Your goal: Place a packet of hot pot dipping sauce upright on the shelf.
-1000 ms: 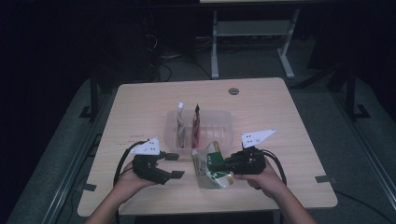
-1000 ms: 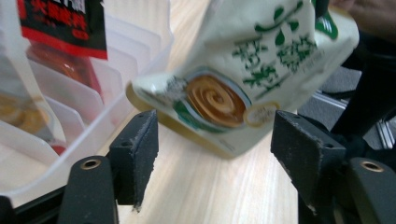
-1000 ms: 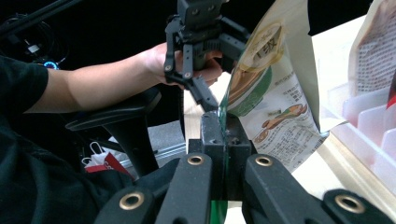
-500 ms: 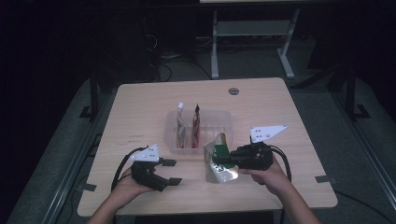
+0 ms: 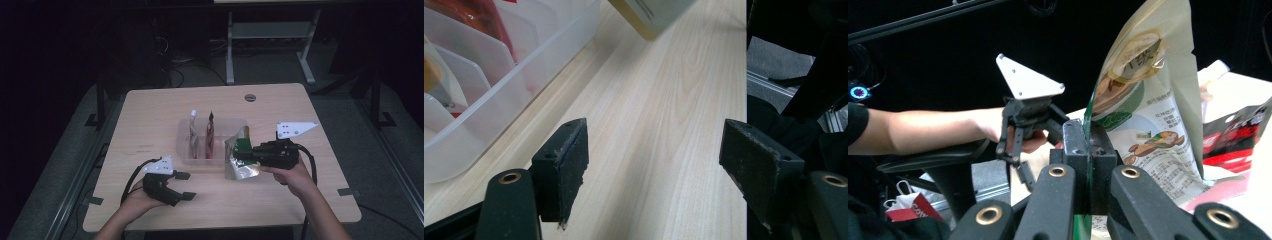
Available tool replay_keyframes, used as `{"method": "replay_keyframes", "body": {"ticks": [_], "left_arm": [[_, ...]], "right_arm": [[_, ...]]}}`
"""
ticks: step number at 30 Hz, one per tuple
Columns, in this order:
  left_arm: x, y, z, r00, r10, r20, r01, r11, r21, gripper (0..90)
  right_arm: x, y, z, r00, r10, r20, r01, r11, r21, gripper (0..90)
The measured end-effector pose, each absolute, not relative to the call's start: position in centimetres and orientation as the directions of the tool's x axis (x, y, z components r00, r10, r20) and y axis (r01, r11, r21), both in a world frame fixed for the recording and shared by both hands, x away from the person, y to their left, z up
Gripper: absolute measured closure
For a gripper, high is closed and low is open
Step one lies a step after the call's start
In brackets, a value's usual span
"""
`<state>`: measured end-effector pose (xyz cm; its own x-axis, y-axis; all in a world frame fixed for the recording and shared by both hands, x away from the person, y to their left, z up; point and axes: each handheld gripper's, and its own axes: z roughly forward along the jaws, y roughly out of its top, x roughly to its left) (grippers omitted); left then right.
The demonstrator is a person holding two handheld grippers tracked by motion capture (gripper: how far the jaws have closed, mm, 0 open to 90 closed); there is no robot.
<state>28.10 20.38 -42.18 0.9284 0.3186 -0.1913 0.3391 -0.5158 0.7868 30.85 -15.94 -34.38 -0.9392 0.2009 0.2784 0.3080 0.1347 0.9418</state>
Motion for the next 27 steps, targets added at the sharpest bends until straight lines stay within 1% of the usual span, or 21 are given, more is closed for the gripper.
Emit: {"method": "replay_keyframes", "body": {"ticks": [10, 16, 27], "left_arm": [[28.3, 20.4, -42.4, 0.931, 0.313, -0.189, 0.334, -0.52, 0.786, 27.3], [28.4, 20.4, -42.5, 0.934, 0.305, -0.185, 0.328, -0.532, 0.781, 27.3], [28.3, 20.4, -42.6, 0.931, 0.311, -0.192, 0.338, -0.534, 0.775, 27.2]], "right_arm": [[33.7, -16.3, -33.1, -0.934, 0.244, 0.261, 0.295, 0.113, 0.949, 90.0], [35.0, -16.3, -33.3, -0.928, 0.259, 0.267, 0.301, 0.101, 0.948, 90.0], [36.6, -15.6, -34.3, -0.919, 0.278, 0.278, 0.321, 0.122, 0.939, 90.0]]}}
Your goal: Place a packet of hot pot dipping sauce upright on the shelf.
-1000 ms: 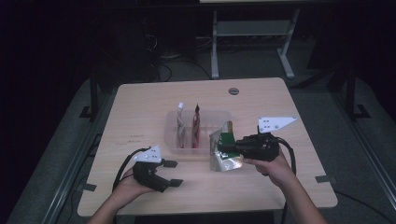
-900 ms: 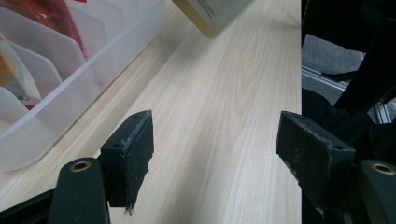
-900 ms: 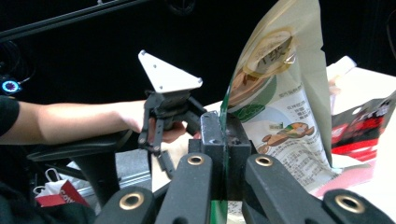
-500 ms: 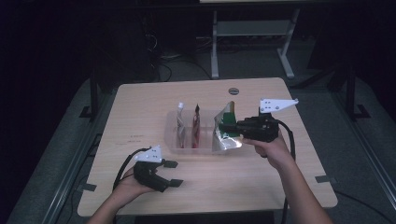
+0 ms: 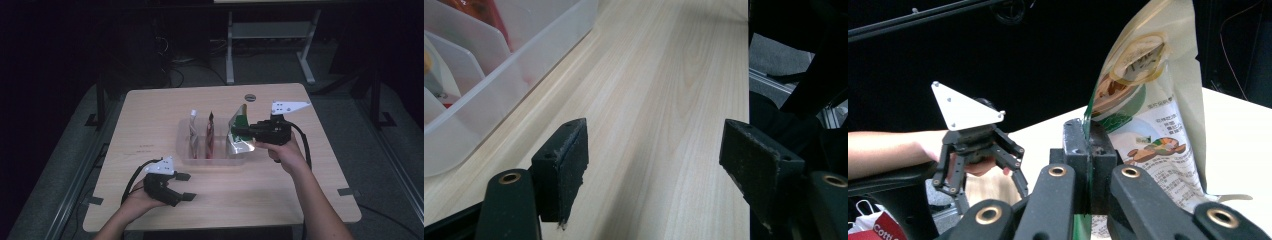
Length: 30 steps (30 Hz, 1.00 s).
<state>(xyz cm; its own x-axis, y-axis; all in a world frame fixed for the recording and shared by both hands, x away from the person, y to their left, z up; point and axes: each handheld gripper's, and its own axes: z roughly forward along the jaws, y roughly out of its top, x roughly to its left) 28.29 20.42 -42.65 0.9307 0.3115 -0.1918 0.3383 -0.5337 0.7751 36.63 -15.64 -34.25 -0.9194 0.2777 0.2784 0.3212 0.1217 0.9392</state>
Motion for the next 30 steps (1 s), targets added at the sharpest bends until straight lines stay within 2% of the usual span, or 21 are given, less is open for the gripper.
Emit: {"method": "replay_keyframes", "body": {"ticks": [18, 30], "left_arm": [[26.7, 21.8, -43.1, 0.913, 0.358, -0.194, 0.372, -0.537, 0.757, 26.8], [26.4, 22.3, -43.2, 0.91, 0.367, -0.194, 0.378, -0.543, 0.75, 26.8]], "right_arm": [[39.7, -14.8, -37.5, -0.89, 0.304, 0.339, 0.401, 0.171, 0.9, 90.0], [40.5, -14.3, -38.5, -0.881, 0.331, 0.338, 0.412, 0.185, 0.892, 89.8]]}}
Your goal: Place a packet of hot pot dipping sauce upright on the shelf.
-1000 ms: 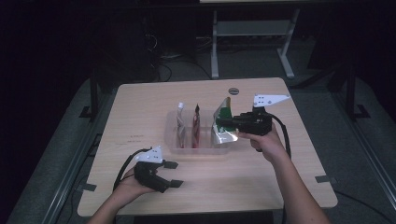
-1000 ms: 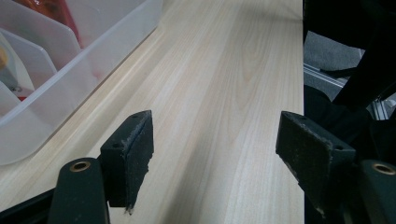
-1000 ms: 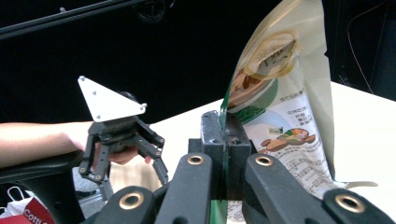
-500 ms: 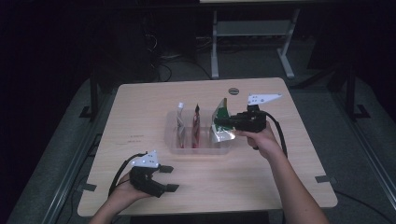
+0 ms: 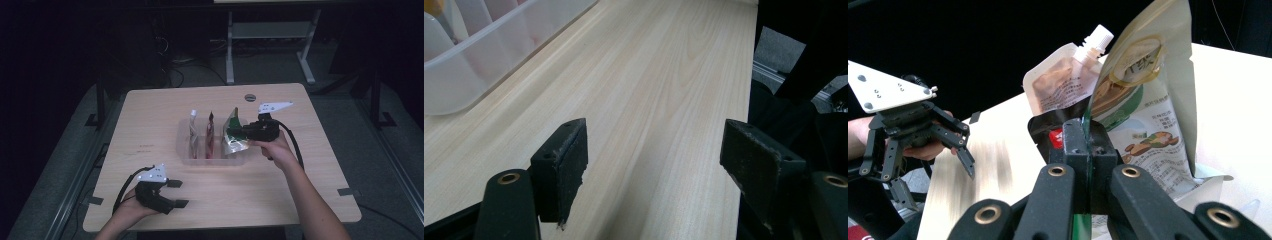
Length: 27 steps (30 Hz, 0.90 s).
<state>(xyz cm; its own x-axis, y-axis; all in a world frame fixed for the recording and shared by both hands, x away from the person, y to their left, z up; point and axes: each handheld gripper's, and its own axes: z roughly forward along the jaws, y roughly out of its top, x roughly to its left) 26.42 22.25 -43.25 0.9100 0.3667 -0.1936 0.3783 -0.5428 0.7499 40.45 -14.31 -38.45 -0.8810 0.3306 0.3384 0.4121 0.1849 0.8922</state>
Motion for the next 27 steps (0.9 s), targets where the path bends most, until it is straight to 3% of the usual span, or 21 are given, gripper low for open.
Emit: {"method": "replay_keyframes", "body": {"ticks": [10, 19, 22, 27], "left_arm": [[26.4, 22.0, -43.3, 0.911, 0.36, -0.199, 0.379, -0.544, 0.749, 26.3], [26.6, 21.9, -43.2, 0.915, 0.352, -0.198, 0.372, -0.544, 0.752, 26.0], [26.8, 21.9, -43.1, 0.916, 0.35, -0.195, 0.368, -0.544, 0.754, 25.8], [27.3, 21.8, -42.9, 0.918, 0.347, -0.192, 0.362, -0.54, 0.76, 25.7]], "right_arm": [[40.4, -14.6, -38.7, -0.863, 0.39, 0.322, 0.414, 0.18, 0.892, 80.2], [40.0, -15.1, -38.3, -0.856, 0.425, 0.295, 0.397, 0.173, 0.901, 58.7], [39.7, -15.1, -38.3, -0.848, 0.448, 0.285, 0.399, 0.184, 0.898, 42.9], [39.1, -15.1, -38.1, -0.842, 0.459, 0.283, 0.409, 0.202, 0.89, 29.7]]}}
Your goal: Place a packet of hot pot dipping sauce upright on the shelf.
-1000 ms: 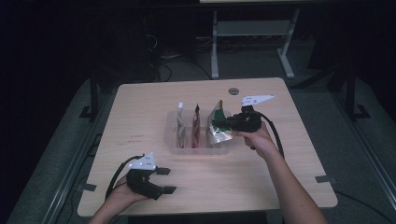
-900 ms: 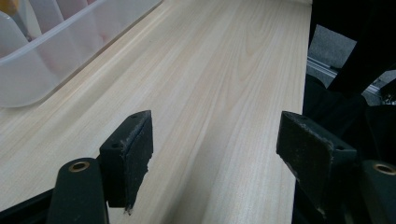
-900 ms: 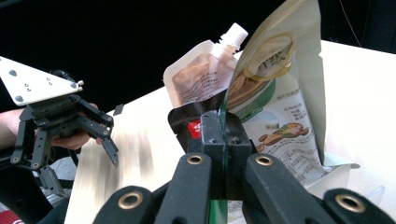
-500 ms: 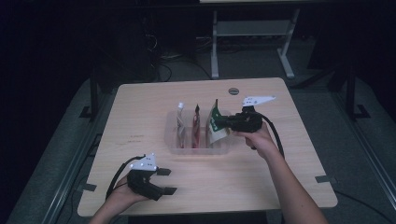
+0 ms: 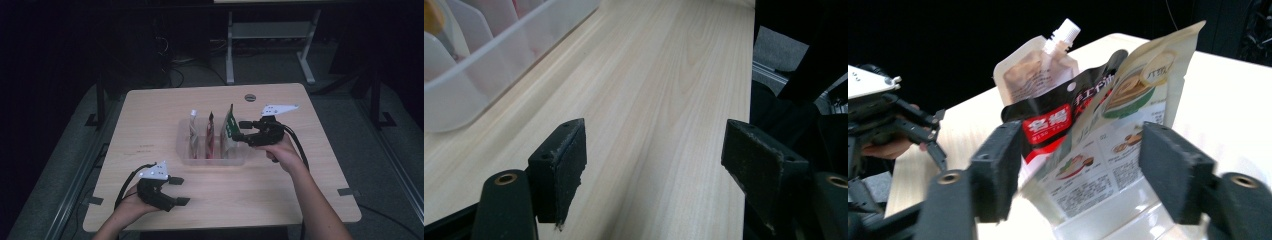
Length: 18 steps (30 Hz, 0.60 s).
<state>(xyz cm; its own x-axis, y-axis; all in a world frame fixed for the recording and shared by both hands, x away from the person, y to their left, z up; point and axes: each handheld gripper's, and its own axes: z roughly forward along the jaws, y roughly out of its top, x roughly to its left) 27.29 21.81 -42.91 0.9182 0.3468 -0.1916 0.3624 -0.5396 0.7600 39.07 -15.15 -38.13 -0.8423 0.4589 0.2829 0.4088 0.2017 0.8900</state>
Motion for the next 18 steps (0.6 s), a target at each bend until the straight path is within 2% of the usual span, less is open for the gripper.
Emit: {"method": "replay_keyframes", "body": {"ticks": [6, 18], "left_arm": [[27.9, 21.6, -42.8, 0.922, 0.337, -0.188, 0.352, -0.534, 0.768, 25.6], [28.1, 21.5, -42.7, 0.926, 0.335, -0.176, 0.343, -0.548, 0.763, 25.6]], "right_arm": [[38.0, -15.9, -38.1, -0.843, 0.461, 0.276, 0.404, 0.207, 0.891, 16.8], [34.7, -18.0, -38.4, -0.832, 0.509, 0.218, 0.392, 0.262, 0.882, 13.9]]}}
